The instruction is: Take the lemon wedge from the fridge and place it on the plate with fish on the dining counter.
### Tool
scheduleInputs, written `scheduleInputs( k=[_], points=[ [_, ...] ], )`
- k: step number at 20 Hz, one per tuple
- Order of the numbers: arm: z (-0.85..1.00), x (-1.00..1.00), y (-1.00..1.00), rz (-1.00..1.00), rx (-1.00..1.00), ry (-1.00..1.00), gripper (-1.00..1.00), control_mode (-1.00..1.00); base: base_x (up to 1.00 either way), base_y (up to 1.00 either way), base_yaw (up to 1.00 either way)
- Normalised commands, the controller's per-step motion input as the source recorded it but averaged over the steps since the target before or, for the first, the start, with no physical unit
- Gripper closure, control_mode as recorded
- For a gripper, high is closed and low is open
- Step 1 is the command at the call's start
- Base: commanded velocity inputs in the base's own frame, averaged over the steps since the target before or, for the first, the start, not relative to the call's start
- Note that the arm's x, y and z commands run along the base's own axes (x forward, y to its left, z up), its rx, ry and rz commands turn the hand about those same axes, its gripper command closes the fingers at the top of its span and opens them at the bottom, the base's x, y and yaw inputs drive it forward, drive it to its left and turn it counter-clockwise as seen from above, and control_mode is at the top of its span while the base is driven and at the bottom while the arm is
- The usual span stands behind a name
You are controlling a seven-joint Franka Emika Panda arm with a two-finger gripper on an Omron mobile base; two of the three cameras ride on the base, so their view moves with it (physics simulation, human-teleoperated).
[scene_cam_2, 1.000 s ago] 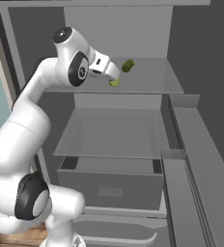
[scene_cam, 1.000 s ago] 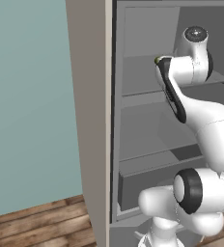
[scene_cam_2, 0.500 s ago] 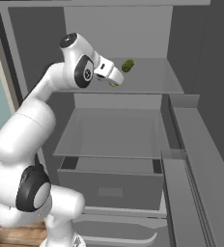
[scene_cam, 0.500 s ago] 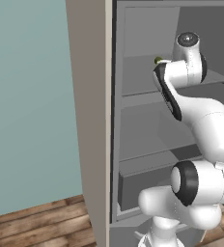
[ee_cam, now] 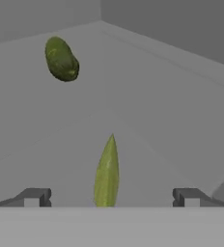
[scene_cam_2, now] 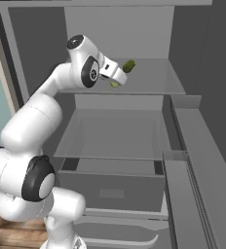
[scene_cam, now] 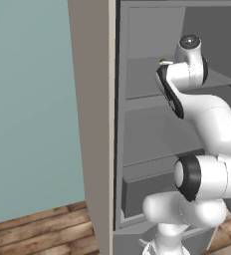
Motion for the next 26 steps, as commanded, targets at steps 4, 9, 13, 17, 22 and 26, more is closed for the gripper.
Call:
scheduleInputs(
  k=[4,9,13,17,22,26],
  points=[
    [-0.11,0.31,-0.02,0.00,0.00,0.00,-1.00,-1.00,0.00,0.00,0.00],
    [-0.16,0.33,-0.01,0.00,0.03,0.00,-1.00,-1.00,0.00,0.00,0.00],
    [-0.15,0.11,-0.13,0.00,0.03,0.00,-1.00,-1.00,0.00,0.00,0.00],
    [-0.19,0.00,-0.24,0.00,0.02,0.00,-1.00,-1.00,0.00,0.00,0.00],
    [-0.25,0.01,-0.19,0.00,0.04,0.00,1.00,-1.00,0.00,0.00,0.00],
    [-0.21,0.11,-0.03,0.00,0.06,0.00,1.00,-1.00,0.00,0.00,0.00]
  ],
)
